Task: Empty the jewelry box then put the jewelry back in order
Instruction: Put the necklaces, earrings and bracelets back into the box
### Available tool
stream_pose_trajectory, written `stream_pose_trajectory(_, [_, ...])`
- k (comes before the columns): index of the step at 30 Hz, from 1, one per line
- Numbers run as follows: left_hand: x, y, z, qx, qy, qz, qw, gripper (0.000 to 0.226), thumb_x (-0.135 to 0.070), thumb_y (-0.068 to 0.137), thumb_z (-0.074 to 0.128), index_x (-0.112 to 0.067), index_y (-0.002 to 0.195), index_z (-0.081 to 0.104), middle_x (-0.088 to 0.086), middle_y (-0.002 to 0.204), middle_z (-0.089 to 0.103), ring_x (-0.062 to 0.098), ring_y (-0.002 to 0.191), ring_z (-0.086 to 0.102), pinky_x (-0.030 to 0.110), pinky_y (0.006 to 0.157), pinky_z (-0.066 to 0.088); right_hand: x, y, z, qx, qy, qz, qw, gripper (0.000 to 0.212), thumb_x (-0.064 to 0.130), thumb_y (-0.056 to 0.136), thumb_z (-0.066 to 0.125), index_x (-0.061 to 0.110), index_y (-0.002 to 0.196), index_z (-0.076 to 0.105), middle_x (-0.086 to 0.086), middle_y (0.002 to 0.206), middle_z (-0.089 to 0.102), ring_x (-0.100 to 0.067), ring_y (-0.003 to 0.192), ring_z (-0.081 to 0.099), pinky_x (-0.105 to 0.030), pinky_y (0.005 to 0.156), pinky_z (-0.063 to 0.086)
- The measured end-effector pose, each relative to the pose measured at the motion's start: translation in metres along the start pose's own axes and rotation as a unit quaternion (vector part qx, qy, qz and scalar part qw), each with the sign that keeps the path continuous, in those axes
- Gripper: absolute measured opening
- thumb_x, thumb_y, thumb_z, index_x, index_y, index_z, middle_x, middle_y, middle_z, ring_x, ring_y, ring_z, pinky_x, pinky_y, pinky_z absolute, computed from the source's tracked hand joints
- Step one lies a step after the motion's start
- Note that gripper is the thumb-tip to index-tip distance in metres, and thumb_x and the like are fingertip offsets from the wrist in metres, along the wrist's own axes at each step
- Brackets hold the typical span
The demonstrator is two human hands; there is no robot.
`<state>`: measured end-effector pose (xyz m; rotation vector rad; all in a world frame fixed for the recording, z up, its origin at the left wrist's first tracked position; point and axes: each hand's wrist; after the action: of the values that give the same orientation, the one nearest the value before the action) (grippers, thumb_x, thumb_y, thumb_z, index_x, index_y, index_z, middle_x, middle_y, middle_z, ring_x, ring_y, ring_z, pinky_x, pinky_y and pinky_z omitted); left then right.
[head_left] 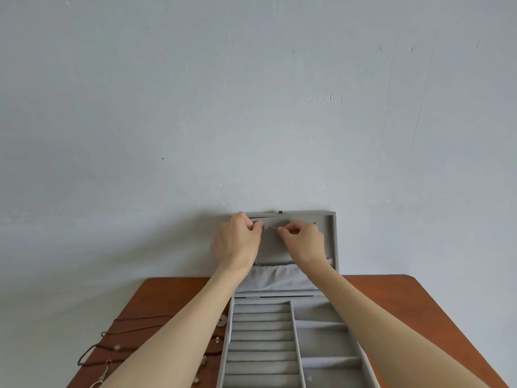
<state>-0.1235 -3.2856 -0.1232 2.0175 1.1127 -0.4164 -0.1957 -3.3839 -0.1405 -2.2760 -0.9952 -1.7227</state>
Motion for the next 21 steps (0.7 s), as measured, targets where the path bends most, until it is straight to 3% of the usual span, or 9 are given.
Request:
stream_pose_trajectory(6, [0.014, -0.016, 0.001, 0.011, 0.03, 0.017, 0.999, 0.03, -0.039, 0.091, 0.049, -0.019, 0.069, 0.049, 0.001, 0.069, 0.059, 0.023, 0.065, 0.053, 0.027, 0.051, 0.034, -0.019, -0.013, 0.006, -0.024, -0.02, 0.006, 0.999, 0.016, 0.018, 0.09, 0.055, 0.009, 0.086, 0.067, -0.001, 0.076, 0.062, -0.017, 0.08, 0.057, -0.027, 0.071, 0.044])
stream_pose_trajectory(10, [0.029, -0.031, -0.004, 0.046, 0.038, 0.059, 0.996, 0.031, -0.038, 0.093, 0.048, -0.018, 0.07, 0.055, -0.001, 0.06, 0.055, 0.024, 0.062, 0.058, 0.028, 0.051, 0.039, -0.024, -0.021, 0.001, -0.004, -0.092, -0.012, 0.996, 0.016, 0.019, 0.09, 0.053, 0.012, 0.085, 0.066, -0.004, 0.078, 0.067, -0.019, 0.074, 0.059, -0.029, 0.065, 0.049])
stream_pose_trajectory(14, [0.031, -0.045, -0.005, 0.142, 0.038, 0.171, 0.974, 0.022, -0.026, 0.094, 0.048, -0.016, 0.089, 0.067, -0.003, 0.083, 0.066, 0.015, 0.076, 0.061, 0.031, 0.066, 0.05, -0.027, -0.024, -0.005, 0.037, -0.127, -0.016, 0.991, 0.015, 0.02, 0.09, 0.056, 0.011, 0.088, 0.068, -0.006, 0.081, 0.069, -0.021, 0.077, 0.063, -0.033, 0.071, 0.053])
stream_pose_trajectory(17, [0.016, -0.044, -0.006, 0.205, -0.043, 0.188, 0.96, 0.023, -0.019, 0.093, 0.05, -0.01, 0.085, 0.07, -0.001, 0.084, 0.069, 0.015, 0.076, 0.063, 0.029, 0.072, 0.051, -0.026, -0.023, -0.01, 0.058, -0.125, -0.011, 0.99, 0.015, 0.02, 0.089, 0.058, 0.013, 0.087, 0.071, -0.005, 0.084, 0.07, -0.016, 0.075, 0.06, -0.021, 0.06, 0.045])
stream_pose_trajectory(21, [-0.011, -0.033, -0.003, 0.181, -0.136, 0.146, 0.963, 0.016, -0.018, 0.089, 0.058, -0.013, 0.088, 0.073, -0.007, 0.077, 0.066, 0.004, 0.073, 0.06, 0.007, 0.067, 0.045, -0.026, -0.023, -0.013, 0.089, -0.103, -0.001, 0.991, 0.016, 0.021, 0.088, 0.06, 0.013, 0.088, 0.074, -0.004, 0.081, 0.071, -0.016, 0.074, 0.063, -0.016, 0.056, 0.042])
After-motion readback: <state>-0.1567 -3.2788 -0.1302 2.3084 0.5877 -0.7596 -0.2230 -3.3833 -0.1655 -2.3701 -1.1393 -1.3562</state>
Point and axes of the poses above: each hand's wrist, its own y-axis towards the middle knuckle, its own z-axis out of the palm, x = y × z
